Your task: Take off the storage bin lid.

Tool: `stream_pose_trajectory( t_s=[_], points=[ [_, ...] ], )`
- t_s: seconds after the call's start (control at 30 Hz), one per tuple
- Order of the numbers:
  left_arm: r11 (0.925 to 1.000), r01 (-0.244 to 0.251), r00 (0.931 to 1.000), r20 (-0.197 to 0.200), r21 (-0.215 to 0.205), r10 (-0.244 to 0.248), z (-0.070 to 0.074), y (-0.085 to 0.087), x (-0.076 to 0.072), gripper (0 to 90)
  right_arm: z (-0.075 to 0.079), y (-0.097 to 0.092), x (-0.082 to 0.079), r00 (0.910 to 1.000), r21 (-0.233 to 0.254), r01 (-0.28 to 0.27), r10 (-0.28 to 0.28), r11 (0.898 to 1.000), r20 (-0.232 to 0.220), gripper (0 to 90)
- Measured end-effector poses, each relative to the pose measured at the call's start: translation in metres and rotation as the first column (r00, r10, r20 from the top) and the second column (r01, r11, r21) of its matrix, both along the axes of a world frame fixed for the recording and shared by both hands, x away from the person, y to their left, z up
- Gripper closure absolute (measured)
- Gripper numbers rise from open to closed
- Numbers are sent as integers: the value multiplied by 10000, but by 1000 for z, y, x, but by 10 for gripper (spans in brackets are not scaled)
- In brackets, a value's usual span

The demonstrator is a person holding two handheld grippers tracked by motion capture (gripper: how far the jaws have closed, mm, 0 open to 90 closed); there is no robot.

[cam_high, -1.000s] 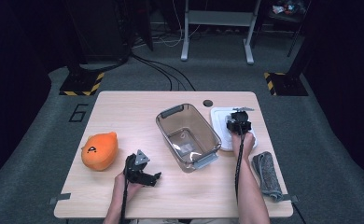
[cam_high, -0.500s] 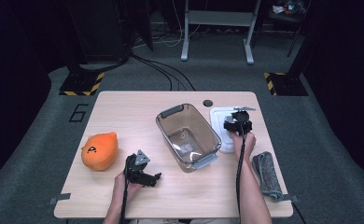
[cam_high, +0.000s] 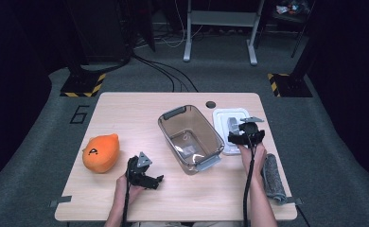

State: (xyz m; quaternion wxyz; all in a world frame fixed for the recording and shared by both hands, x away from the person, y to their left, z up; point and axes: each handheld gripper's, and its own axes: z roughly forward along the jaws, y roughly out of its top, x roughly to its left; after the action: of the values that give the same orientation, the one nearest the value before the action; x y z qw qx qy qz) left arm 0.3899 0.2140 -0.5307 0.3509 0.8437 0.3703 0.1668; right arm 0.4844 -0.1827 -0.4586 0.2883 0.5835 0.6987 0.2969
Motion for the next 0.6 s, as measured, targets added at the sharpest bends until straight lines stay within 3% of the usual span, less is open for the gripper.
stream_pose_trajectory(
  t_s=[0.2, 0.23, 0.6],
  points=[
    [9999, 57, 10000, -44, 89, -56, 1, 0, 0, 9, 0, 0, -22, 9995, 47, -280, 280, 9996, 111, 100],
    [9999, 60, 10000, -51, 93, -60, 1, 0, 0, 9, 0, 3, -31, 9993, -37, -348, 348, 9994, 153, 98],
    [9999, 43, 10000, -26, 91, -43, 1, 0, 0, 6, -3, 11, -73, 9978, -571, -585, 602, 9967, 277, 64]
  ],
)
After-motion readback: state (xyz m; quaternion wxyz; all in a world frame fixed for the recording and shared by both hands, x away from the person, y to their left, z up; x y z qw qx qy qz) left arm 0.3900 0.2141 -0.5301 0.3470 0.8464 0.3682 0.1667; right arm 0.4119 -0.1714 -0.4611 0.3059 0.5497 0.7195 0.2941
